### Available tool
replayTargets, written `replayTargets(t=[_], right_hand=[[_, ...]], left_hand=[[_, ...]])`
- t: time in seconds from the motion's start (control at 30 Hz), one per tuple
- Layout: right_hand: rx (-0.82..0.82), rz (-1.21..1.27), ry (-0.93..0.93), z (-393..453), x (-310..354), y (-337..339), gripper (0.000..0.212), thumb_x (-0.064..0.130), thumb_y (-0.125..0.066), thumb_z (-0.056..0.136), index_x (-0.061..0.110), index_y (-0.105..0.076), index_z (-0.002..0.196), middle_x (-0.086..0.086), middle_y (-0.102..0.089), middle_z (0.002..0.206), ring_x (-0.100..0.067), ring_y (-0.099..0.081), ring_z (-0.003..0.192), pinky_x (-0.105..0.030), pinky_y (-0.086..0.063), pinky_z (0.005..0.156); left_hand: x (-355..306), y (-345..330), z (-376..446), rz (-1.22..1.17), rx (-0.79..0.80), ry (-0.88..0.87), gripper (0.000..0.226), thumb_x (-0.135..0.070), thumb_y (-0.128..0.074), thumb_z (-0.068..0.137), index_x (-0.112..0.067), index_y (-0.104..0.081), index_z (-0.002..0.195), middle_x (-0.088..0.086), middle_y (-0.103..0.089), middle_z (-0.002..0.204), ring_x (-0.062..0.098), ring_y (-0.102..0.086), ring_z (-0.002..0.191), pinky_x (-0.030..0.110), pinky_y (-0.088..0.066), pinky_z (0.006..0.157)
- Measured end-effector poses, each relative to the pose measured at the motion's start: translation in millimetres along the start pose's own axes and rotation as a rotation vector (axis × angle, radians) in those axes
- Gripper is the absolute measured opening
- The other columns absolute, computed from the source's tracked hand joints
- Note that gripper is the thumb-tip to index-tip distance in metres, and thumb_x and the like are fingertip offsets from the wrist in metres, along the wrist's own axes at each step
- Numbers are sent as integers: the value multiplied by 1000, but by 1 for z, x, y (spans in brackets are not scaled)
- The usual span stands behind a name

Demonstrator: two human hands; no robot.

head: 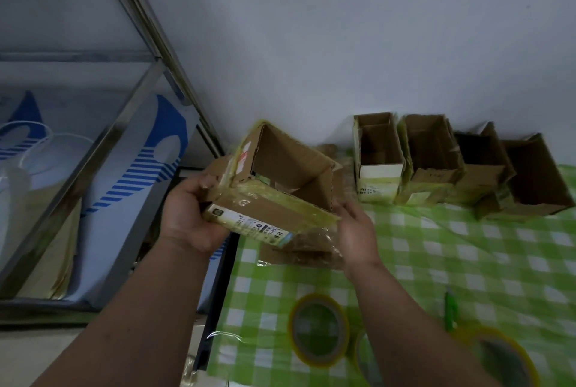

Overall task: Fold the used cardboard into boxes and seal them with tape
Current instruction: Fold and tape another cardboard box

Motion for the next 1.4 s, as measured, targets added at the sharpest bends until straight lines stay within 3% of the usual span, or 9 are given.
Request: replayTargets(t=[0.07,0.17,0.37,0.47,0.63,0.8,0.93,1.27,1.4], right_hand=[[173,401,-78,-15,8,0,34,48,-56,91,22,-74,107,-7,-74,109,-31,-68,107,-47,-51,96],[331,495,-92,-28,12,14,46,48,-50,95,19,-64,128,-8,-71,119,-29,-67,110,-43,-50,97],[275,569,-129,-37,0,80,37,33,-54,96,23,-54,132,-6,-69,121,-29,-65,104,-46,-47,92],[181,477,-124,-34,-10,116,35,30,-55,99,27,-53,133,-6,-70,119,-25,-66,99,-40,-49,81],[127,422,-122,-23,-18,167,32,21,-59,97,28,-58,127,-4,-75,103,-20,-69,85,-34,-50,71],[126,270,-130,-4,-28,203,37,20,-64,94,33,-58,128,-2,-74,107,-19,-66,94,-37,-49,80],[184,53,-134,12,-41,214,47,20,-67,92,36,-53,134,-2,-64,122,-19,-62,106,-33,-46,85],[138,-350,-56,24,-60,216,61,23,-69,89,21,-39,142,-1,-59,109,-18,-60,92,-29,-50,75],[112,-460,0,30,-64,214,58,24,-68,88,21,-41,139,-8,-65,114,-23,-63,94,-36,-55,79]], left_hand=[[14,-2,0,-36,-6,41,21,-9,-61,36,-10,-70,55,9,-69,69,24,-68,57,39,-60,59],[37,-5,3,-37,12,88,28,-7,-53,57,-12,-76,73,9,-70,77,25,-68,64,39,-59,71],[92,-7,26,302,-79,168,30,-11,-58,93,-18,-59,122,14,-68,117,27,-67,88,47,-57,67],[123,-24,22,432,-135,195,3,-24,-54,100,-23,-56,103,5,-66,99,23,-65,78,47,-58,59],[156,-56,11,530,-74,342,43,-64,-55,87,-23,-67,92,-7,-68,69,19,-65,79,49,-56,83],[193,-70,10,699,-93,364,34,-51,-70,78,-28,-67,102,-10,-70,99,12,-60,99,43,-51,91],[221,-64,9,724,-177,384,9,-28,-69,89,-24,-64,96,-7,-68,91,11,-57,97,48,-39,106],[251,-58,10,1119,-299,290,33,-17,-79,81,-17,-59,107,3,-64,98,19,-59,87,37,-49,78],[248,-60,10,1293,-306,201,52,-12,-80,77,-22,-53,120,3,-64,101,21,-62,87,38,-54,83]])
Point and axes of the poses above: each hand's wrist, its own z-axis towards the middle knuckle, its own y-axis out of the back of the hand, x = y × z, the point moved 2 cm from there along z, towards the middle knuckle
